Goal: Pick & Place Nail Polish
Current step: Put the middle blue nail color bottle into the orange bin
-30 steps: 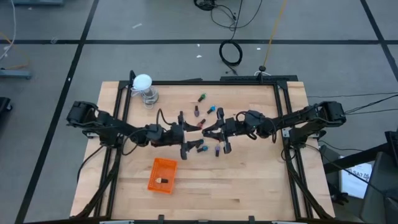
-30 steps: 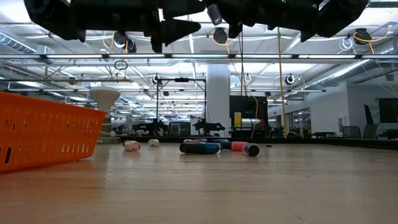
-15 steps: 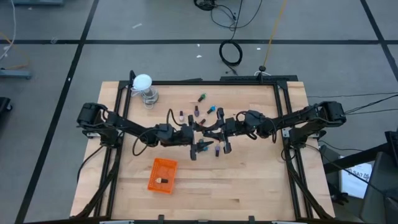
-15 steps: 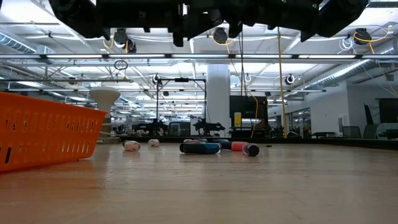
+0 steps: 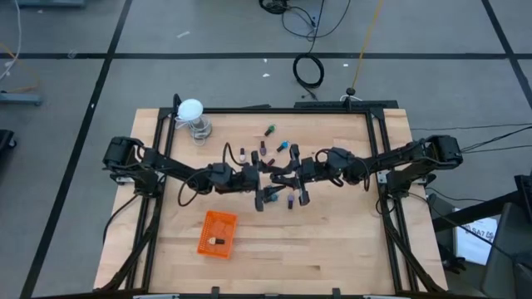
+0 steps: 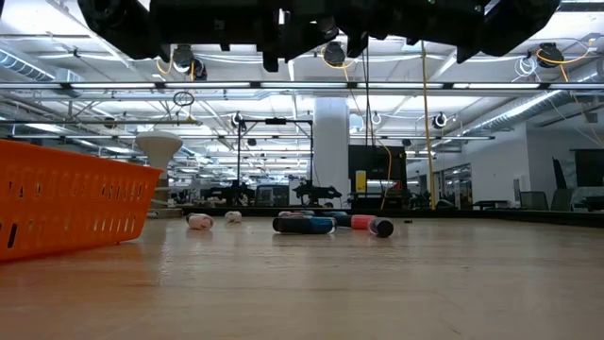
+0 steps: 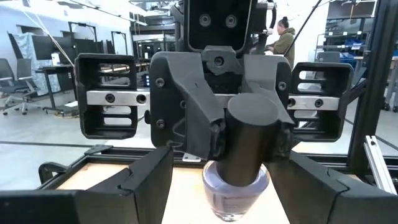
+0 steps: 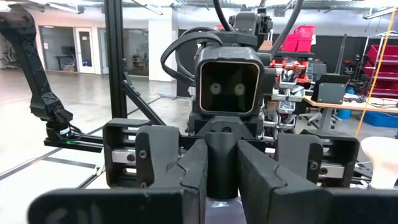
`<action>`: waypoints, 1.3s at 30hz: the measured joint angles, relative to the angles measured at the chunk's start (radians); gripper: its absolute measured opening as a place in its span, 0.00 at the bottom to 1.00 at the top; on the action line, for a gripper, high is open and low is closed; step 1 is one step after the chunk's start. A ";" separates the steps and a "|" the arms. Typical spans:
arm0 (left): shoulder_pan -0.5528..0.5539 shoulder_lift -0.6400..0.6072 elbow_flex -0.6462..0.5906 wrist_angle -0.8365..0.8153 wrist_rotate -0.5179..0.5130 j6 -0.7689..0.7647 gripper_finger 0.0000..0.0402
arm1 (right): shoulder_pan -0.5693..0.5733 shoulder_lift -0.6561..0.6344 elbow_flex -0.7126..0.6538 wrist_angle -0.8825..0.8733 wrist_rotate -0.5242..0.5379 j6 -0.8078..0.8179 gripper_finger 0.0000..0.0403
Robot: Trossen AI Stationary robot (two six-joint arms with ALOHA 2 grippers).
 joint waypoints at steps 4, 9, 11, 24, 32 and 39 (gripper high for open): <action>0.003 0.000 0.000 0.000 0.001 0.002 0.58 | -0.001 0.000 0.000 0.000 0.001 0.000 0.12; 0.002 -0.001 0.000 0.000 0.009 0.027 0.39 | -0.001 -0.002 0.003 0.006 0.003 0.002 0.11; 0.003 0.000 0.001 -0.006 0.013 0.032 0.29 | 0.000 -0.001 0.002 0.003 0.005 0.001 0.11; 0.004 0.000 0.000 -0.001 0.048 0.049 0.23 | 0.000 -0.001 0.002 -0.004 -0.002 0.029 0.13; -0.009 -0.106 0.000 -0.179 -0.028 0.111 0.23 | 0.000 -0.112 0.001 -0.168 0.001 0.063 0.48; -0.070 -0.286 0.001 -0.579 -0.157 0.170 0.23 | -0.001 -0.318 0.000 -0.547 0.079 0.098 0.58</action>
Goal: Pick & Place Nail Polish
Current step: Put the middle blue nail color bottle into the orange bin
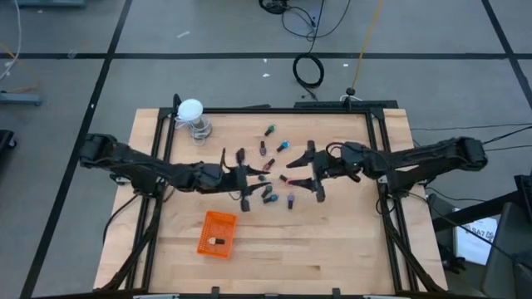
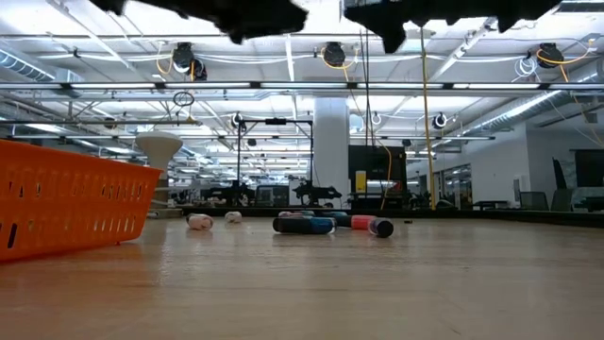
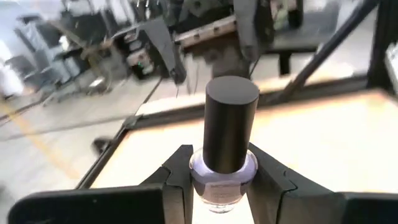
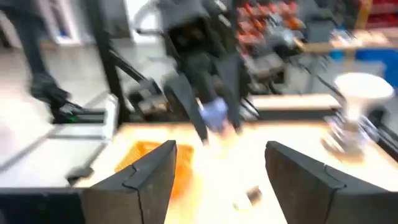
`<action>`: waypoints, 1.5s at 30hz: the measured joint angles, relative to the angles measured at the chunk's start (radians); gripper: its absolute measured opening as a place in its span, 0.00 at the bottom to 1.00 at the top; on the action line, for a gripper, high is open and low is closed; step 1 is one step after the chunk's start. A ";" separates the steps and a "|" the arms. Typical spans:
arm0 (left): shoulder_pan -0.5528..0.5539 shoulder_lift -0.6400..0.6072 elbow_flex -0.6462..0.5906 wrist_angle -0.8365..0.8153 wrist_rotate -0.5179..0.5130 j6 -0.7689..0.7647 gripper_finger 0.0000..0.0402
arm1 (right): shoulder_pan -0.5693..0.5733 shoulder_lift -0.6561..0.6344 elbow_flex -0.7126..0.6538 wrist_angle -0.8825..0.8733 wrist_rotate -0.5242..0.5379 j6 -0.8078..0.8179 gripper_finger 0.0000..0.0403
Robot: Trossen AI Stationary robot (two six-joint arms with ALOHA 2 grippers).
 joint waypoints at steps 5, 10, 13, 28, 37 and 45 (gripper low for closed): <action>-0.042 -0.103 0.000 -0.365 -0.157 -0.136 0.23 | 0.000 -0.076 -0.031 -0.158 0.156 0.041 0.56; -0.070 -0.164 0.000 -0.687 -0.158 -0.403 0.23 | 0.000 -0.109 -0.117 -0.125 0.259 0.058 0.53; -0.089 -0.171 -0.001 -0.818 -0.151 -0.558 0.23 | -0.001 -0.110 -0.177 -0.048 0.281 0.067 0.53; -0.178 -0.170 -0.001 -0.637 0.531 -0.752 0.23 | -0.002 -0.110 -0.326 0.235 0.290 0.067 0.52; -0.363 -0.221 -0.001 -0.089 0.663 -0.619 0.23 | -0.002 -0.110 -0.326 0.236 0.292 0.067 0.52; -0.485 -0.269 -0.001 -0.148 0.461 -0.574 0.23 | -0.002 -0.110 -0.326 0.240 0.292 0.067 0.52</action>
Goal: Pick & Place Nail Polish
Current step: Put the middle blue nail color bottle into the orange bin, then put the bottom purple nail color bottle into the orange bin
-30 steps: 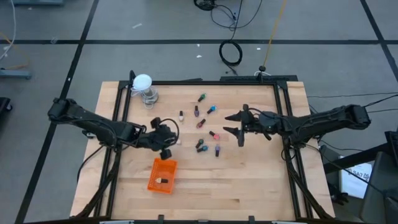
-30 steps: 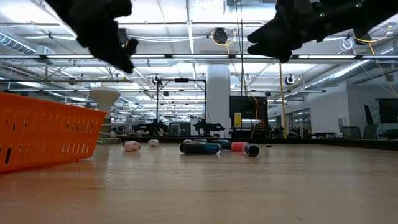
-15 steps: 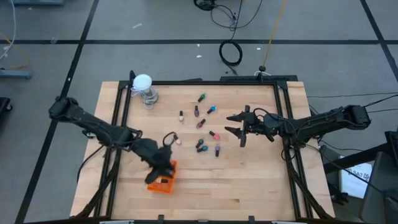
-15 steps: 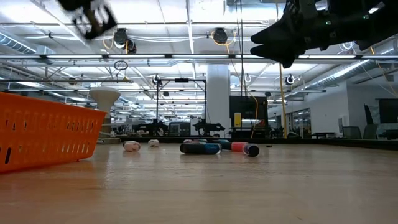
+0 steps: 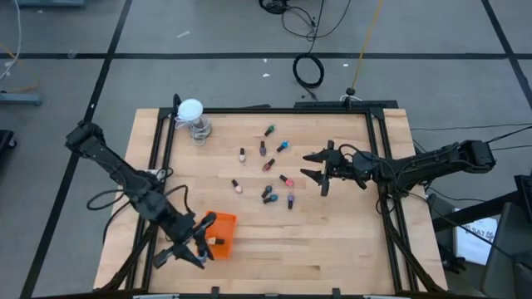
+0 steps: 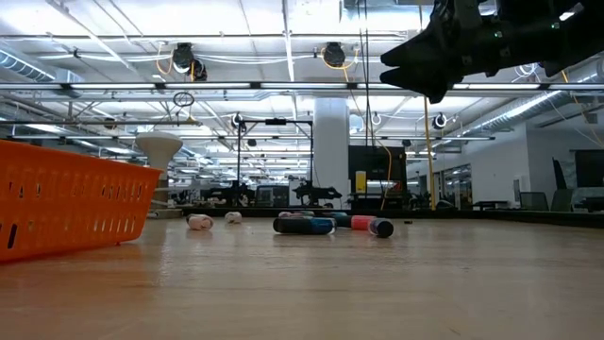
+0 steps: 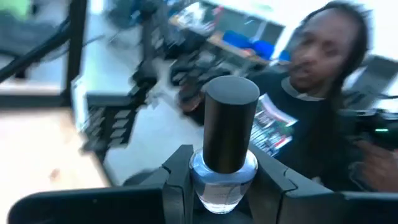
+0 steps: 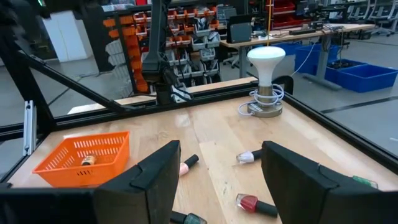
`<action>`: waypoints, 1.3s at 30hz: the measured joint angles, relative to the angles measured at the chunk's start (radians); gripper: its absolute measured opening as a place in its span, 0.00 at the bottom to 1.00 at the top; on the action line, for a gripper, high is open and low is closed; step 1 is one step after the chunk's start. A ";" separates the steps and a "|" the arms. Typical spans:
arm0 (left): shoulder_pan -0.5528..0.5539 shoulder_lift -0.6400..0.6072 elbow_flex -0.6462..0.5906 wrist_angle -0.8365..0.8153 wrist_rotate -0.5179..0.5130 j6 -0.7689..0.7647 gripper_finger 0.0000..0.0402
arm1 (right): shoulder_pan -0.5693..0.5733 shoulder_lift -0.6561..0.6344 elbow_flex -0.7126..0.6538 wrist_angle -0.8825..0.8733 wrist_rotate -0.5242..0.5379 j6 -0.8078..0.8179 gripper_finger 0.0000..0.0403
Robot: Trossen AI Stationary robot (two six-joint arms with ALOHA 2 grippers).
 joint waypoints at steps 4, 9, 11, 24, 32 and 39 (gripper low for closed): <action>-0.024 0.001 0.000 -0.132 -0.095 -0.101 0.23 | 0.000 0.000 0.000 0.006 0.000 0.000 0.52; -0.045 0.032 -0.001 -0.355 -0.245 -0.259 0.23 | 0.000 0.000 0.000 0.008 0.000 0.000 0.52; -0.048 0.051 -0.001 -0.416 -0.304 -0.296 0.23 | 0.000 0.000 0.000 0.012 0.000 0.000 0.52; -0.030 0.227 -0.001 -0.654 -0.353 -0.374 0.26 | 0.000 0.000 0.000 0.020 0.000 0.000 0.52; 0.013 0.275 -0.001 -0.786 -0.349 -0.500 0.38 | 0.000 0.000 0.000 0.019 -0.001 0.004 0.52; 0.041 0.279 -0.001 -0.786 -0.346 -0.488 0.39 | 0.000 0.000 0.000 0.019 -0.004 0.014 0.52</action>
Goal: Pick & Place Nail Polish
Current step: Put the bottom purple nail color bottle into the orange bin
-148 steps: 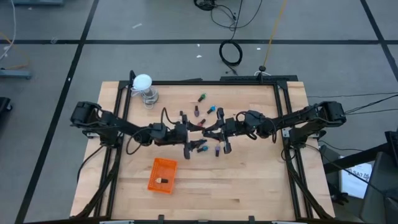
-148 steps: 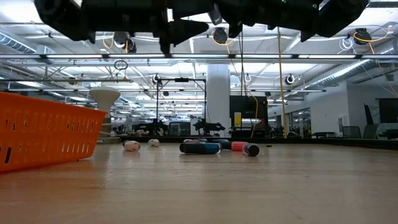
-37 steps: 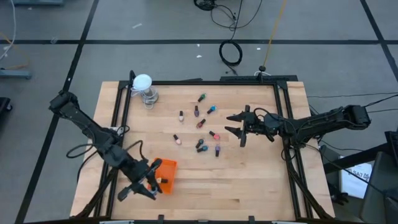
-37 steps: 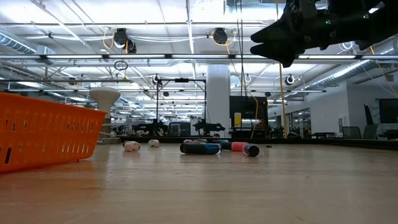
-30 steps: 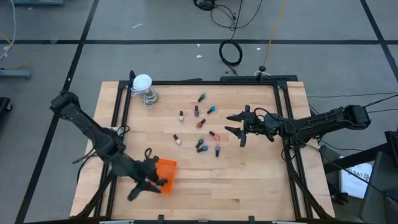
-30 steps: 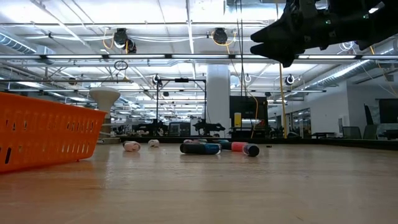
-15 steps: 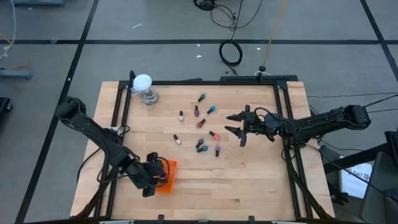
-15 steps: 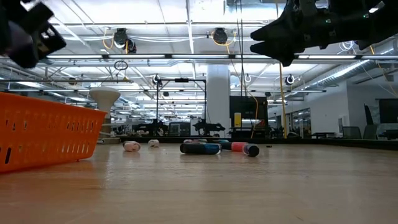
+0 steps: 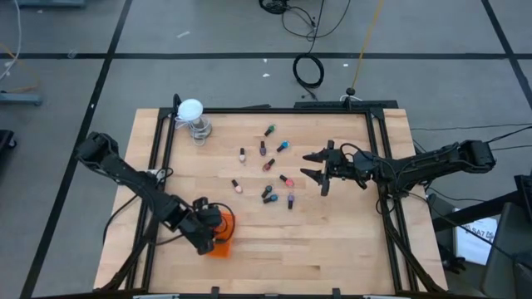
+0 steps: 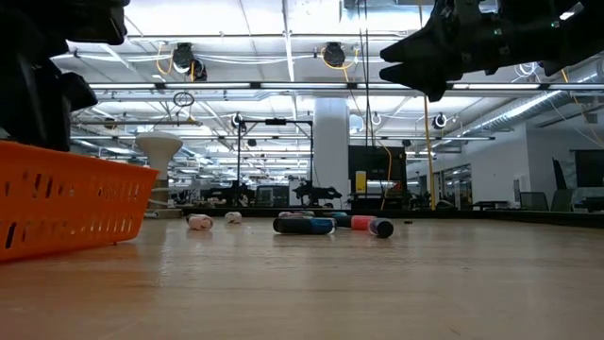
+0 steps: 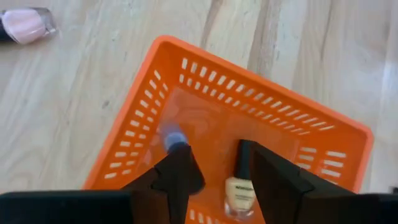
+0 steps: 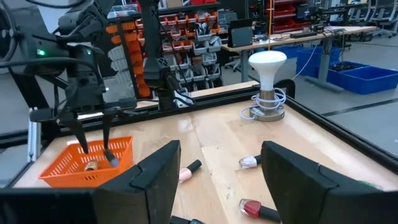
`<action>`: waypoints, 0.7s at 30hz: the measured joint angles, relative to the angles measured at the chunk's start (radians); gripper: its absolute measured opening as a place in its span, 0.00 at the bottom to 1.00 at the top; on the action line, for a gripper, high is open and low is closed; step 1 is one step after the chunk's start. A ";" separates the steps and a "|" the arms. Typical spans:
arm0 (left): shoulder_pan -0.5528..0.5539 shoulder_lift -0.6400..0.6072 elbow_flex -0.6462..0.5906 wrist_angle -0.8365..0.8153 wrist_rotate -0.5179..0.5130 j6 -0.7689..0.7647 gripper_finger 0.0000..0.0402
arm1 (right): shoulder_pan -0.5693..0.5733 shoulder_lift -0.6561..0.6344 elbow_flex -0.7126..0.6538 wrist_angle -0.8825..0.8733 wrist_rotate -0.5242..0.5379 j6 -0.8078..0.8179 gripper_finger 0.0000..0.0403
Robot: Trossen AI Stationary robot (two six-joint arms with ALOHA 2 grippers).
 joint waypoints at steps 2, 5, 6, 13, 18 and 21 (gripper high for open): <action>0.011 -0.002 0.000 0.003 0.013 0.020 0.39 | 0.000 0.000 0.000 0.004 -0.001 0.039 0.52; 0.019 -0.031 0.000 0.007 0.023 0.025 0.39 | 0.001 0.000 0.000 0.019 -0.002 0.092 0.52; 0.020 -0.044 0.000 0.013 0.023 0.032 0.39 | 0.001 0.000 0.000 0.025 -0.002 0.093 0.52; 0.017 -0.185 0.000 0.091 -0.068 0.198 0.39 | 0.011 0.036 0.007 0.004 0.001 0.093 0.52; -0.006 -0.301 0.000 0.181 -0.284 0.423 0.40 | 0.074 0.141 0.092 -0.250 0.007 0.081 0.52; -0.003 -0.353 0.000 0.232 -0.410 0.518 0.40 | 0.113 0.238 0.155 -0.360 0.024 0.085 0.52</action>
